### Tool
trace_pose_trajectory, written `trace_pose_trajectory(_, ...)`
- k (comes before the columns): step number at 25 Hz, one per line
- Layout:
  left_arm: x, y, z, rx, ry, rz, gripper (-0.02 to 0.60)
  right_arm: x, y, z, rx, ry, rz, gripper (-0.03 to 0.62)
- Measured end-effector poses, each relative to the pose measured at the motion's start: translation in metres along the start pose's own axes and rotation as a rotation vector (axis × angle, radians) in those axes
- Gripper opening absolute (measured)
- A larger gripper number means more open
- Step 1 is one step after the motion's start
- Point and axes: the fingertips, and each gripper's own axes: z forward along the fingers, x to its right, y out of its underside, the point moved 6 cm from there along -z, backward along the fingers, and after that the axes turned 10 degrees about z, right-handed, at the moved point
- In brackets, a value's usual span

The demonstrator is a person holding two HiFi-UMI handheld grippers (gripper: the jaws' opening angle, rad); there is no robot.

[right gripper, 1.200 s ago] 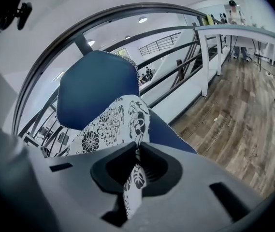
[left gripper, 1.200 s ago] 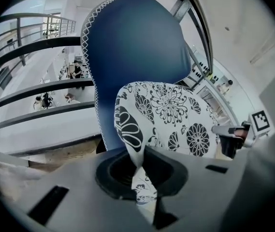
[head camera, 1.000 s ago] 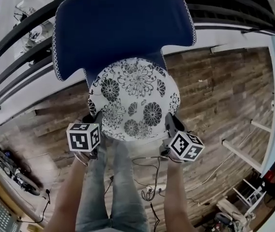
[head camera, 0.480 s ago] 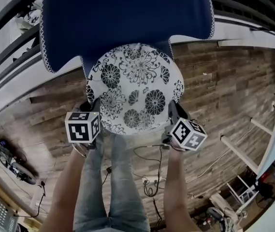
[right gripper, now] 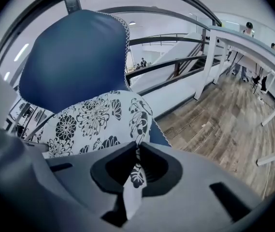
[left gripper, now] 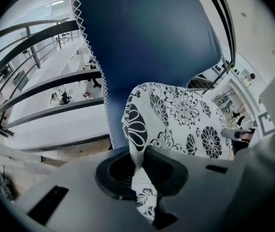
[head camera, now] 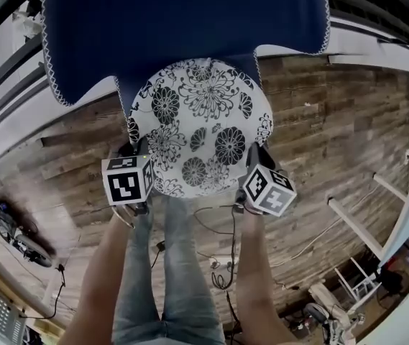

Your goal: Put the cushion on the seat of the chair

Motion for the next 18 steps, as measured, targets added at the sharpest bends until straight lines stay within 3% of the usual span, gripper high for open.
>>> trace_pose_trajectory(18, -0.006, 0.005, 0.010, -0.031, -0.066, -0.009, 0.035, 0.009, 0.005, 0.020, -0.063, 0.016, -0.041, 0.043)
